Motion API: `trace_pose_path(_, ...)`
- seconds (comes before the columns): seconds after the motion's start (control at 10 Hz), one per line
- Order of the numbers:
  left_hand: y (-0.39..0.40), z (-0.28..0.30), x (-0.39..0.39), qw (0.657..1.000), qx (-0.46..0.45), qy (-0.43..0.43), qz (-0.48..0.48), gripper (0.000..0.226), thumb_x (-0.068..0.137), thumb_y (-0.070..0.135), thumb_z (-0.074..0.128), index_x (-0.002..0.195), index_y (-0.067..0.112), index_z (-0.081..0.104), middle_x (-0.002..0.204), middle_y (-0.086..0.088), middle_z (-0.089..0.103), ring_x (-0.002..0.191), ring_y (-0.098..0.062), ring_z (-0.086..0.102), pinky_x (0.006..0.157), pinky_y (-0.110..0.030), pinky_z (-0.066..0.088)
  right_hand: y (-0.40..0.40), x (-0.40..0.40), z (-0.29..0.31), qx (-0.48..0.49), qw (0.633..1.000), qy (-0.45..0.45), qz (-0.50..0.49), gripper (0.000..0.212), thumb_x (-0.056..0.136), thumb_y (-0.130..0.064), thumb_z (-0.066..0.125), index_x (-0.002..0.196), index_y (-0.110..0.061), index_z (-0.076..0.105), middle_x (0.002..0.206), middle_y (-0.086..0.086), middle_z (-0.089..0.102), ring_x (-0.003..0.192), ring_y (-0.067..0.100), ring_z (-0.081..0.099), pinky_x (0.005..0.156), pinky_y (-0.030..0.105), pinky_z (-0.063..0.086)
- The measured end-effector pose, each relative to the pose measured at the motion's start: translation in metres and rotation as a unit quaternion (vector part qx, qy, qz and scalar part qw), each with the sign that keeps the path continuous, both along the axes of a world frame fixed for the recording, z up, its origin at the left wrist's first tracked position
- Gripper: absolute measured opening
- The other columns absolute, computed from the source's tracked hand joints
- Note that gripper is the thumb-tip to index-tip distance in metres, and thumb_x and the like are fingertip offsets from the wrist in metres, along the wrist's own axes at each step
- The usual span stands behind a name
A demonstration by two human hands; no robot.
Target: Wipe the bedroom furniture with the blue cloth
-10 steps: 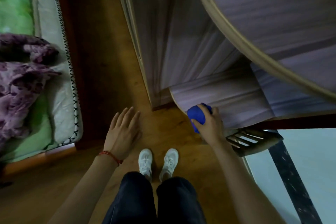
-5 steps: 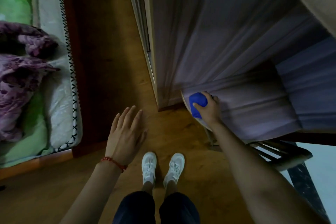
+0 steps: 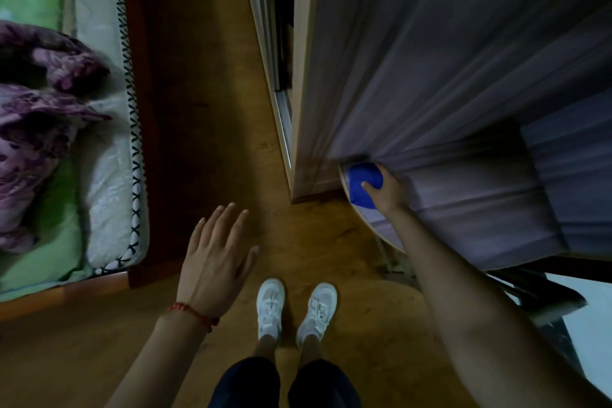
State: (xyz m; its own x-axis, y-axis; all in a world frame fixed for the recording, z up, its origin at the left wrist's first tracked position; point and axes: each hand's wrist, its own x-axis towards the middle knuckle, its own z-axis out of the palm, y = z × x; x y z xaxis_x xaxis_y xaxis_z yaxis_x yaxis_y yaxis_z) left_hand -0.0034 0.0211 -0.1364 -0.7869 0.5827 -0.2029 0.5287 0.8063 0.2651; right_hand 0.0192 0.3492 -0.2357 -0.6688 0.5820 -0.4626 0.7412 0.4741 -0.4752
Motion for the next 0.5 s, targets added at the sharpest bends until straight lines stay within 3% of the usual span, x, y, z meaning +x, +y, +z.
trace_pose_path(0.1, -0.003, 0.004, -0.001, 1.000, 0.001, 0.006, -0.004, 0.065, 0.099, 0.053, 0.015, 0.134, 0.006, 0.044, 0.136, -0.022, 0.048, 0.128, -0.033, 0.037, 0.103, -0.052, 0.029, -0.006, 0.007, 0.026, 0.068, 0.996, -0.047, 0.044, 0.055, 0.089, -0.032, 0.054, 0.138, -0.017, 0.033, 0.136, 0.023, 0.035, 0.121, 0.039, 0.036, 0.098, 0.044, 0.035)
trace_pose_path(0.3, -0.022, 0.021, 0.002, 1.000, -0.025, 0.003, -0.015, 0.066, 0.098, 0.053, 0.015, 0.135, 0.007, 0.044, 0.136, -0.020, 0.048, 0.129, -0.032, 0.038, 0.105, -0.050, 0.028, -0.035, 0.035, 0.087, 0.197, 0.959, -0.005, 0.202, 0.057, 0.088, -0.034, 0.055, 0.137, -0.014, 0.035, 0.142, 0.019, 0.035, 0.126, 0.038, 0.036, 0.098, 0.047, 0.036)
trace_pose_path(0.4, -0.040, 0.027, 0.008, 1.000, -0.013, 0.018, -0.009, 0.065, 0.098, 0.053, 0.015, 0.134, 0.007, 0.044, 0.135, -0.021, 0.049, 0.128, -0.033, 0.038, 0.104, -0.051, 0.028, -0.055, 0.051, 0.115, 0.237, 0.936, 0.039, 0.258, 0.055, 0.087, -0.036, 0.056, 0.134, -0.011, 0.040, 0.139, 0.021, 0.042, 0.126, 0.038, 0.041, 0.099, 0.047, 0.037)
trace_pose_path(0.5, -0.054, 0.033, 0.018, 0.999, -0.008, 0.018, 0.031, 0.066, 0.099, 0.053, 0.015, 0.132, 0.005, 0.047, 0.133, -0.021, 0.051, 0.126, -0.034, 0.040, 0.103, -0.050, 0.030, -0.079, 0.066, 0.139, 0.226, 0.938, 0.053, 0.258, 0.054, 0.090, -0.043, 0.046, 0.136, -0.015, 0.039, 0.140, 0.018, 0.042, 0.127, 0.035, 0.041, 0.100, 0.047, 0.036)
